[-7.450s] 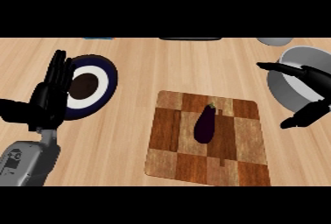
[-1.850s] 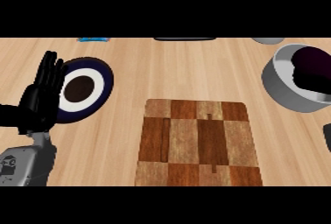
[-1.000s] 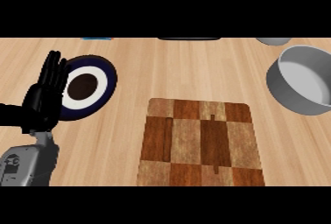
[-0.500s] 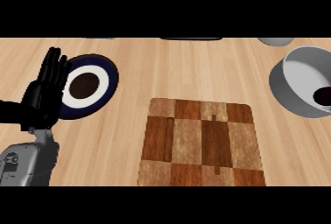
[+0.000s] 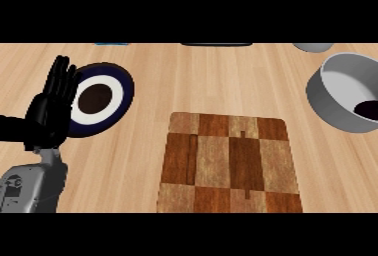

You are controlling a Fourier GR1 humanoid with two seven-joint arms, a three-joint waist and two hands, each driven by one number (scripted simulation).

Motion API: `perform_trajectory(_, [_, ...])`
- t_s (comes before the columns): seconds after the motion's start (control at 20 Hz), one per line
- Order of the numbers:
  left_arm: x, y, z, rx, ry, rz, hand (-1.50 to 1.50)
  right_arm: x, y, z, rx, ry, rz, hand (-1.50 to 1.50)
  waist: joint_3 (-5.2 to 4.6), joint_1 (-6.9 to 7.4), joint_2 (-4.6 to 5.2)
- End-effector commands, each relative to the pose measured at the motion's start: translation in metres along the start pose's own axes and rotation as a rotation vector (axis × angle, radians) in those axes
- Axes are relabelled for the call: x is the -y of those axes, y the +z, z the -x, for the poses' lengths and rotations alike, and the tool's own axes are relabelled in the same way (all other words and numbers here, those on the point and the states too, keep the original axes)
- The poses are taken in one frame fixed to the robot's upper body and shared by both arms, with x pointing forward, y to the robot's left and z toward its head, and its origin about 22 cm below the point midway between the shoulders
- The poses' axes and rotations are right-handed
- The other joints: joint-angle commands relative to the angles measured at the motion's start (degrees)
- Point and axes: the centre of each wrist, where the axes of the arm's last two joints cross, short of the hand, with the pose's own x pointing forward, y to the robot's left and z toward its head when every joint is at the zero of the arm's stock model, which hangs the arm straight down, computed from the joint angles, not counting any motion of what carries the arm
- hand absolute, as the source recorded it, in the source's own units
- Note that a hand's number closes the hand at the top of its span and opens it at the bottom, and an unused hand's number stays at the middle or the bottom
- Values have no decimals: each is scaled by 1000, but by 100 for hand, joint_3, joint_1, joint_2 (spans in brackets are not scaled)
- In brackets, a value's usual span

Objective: Pick the eggplant from the cutting board and place it in the pot

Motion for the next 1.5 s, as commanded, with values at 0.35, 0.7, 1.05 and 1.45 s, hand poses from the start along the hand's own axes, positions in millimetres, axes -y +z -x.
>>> perform_trajectory(0.35, [-9, 7, -5, 6, -16, -16, 0, 39, 3, 28, -73, -386, 192, -150, 4, -90, -28])
perform_trajectory(0.7, [-7, -10, -5, -10, 3, -14, 0, 88, 15, 76, -36, -484, 316, -150, 10, -74, 1])
perform_trajectory(1.05, [5, -7, -2, 0, 3, 4, 0, 140, 44, 128, -41, -494, 360, -150, 17, -42, 11])
perform_trajectory(1.45, [11, -3, 0, -6, 15, 10, 0, 170, 70, 159, -66, -481, 376, -150, 19, -24, 9])
